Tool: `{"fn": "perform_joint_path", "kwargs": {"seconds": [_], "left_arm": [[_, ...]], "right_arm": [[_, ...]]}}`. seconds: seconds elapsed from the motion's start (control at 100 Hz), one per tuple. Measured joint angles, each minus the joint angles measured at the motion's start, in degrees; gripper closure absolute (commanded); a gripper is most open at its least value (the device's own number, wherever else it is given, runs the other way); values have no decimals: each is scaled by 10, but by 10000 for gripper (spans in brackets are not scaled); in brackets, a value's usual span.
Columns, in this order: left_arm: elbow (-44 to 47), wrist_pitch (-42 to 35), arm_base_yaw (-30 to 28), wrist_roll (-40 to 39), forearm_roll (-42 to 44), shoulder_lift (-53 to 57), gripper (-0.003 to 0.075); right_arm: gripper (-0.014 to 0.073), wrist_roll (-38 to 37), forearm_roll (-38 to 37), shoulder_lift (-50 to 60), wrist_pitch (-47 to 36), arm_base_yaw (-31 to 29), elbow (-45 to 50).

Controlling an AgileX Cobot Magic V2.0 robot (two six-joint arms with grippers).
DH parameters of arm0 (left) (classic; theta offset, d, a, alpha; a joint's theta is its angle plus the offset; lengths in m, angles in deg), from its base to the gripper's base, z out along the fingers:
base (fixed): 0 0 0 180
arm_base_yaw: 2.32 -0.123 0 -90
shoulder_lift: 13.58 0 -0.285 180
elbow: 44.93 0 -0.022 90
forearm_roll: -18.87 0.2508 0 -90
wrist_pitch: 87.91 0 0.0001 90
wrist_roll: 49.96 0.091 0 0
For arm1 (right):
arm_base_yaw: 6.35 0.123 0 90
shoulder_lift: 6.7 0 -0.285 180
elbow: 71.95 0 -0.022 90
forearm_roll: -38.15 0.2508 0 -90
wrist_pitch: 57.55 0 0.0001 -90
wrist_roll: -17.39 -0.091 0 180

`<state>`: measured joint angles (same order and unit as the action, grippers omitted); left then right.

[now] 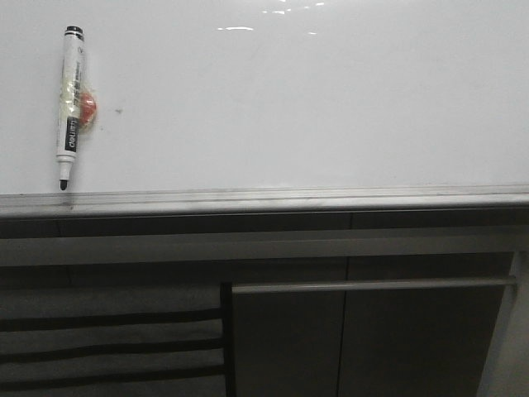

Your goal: Write number 0 on whiteboard

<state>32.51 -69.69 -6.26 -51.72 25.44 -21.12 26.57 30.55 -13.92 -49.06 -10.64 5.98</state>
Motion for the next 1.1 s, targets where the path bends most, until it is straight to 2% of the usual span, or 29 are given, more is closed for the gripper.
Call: {"fn": "perform_joint_path", "kwargs": {"seconds": [0.06,0.15,0.33,0.5,0.6,0.68,0.76,0.96,1.04,1.1], "left_arm": [[0,-23,-1,0,4,0,586],[0,-98,-1,0,20,0,586],[0,-244,-3,0,113,0,586],[0,-293,-3,0,127,0,586],[0,-329,-3,-8,108,0,586],[0,-379,-3,-43,67,0,586],[-5,-380,-3,-69,40,0,586],[-131,-140,-3,-88,16,-46,586],[-161,-117,-3,-91,13,-90,586],[-170,-129,-3,-91,12,-122,586]], "right_arm": [[663,0,0,0,-49,0,0],[663,0,-2,0,-115,0,0],[663,0,-5,0,-201,0,0],[663,0,2,0,-291,0,0],[663,0,26,0,-306,0,0],[663,0,76,0,-270,0,-4],[663,0,121,0,-174,0,-34],[663,0,155,-38,49,0,-175],[663,0,170,-72,118,0,-218],[663,0,179,-94,136,0,-231]]}}
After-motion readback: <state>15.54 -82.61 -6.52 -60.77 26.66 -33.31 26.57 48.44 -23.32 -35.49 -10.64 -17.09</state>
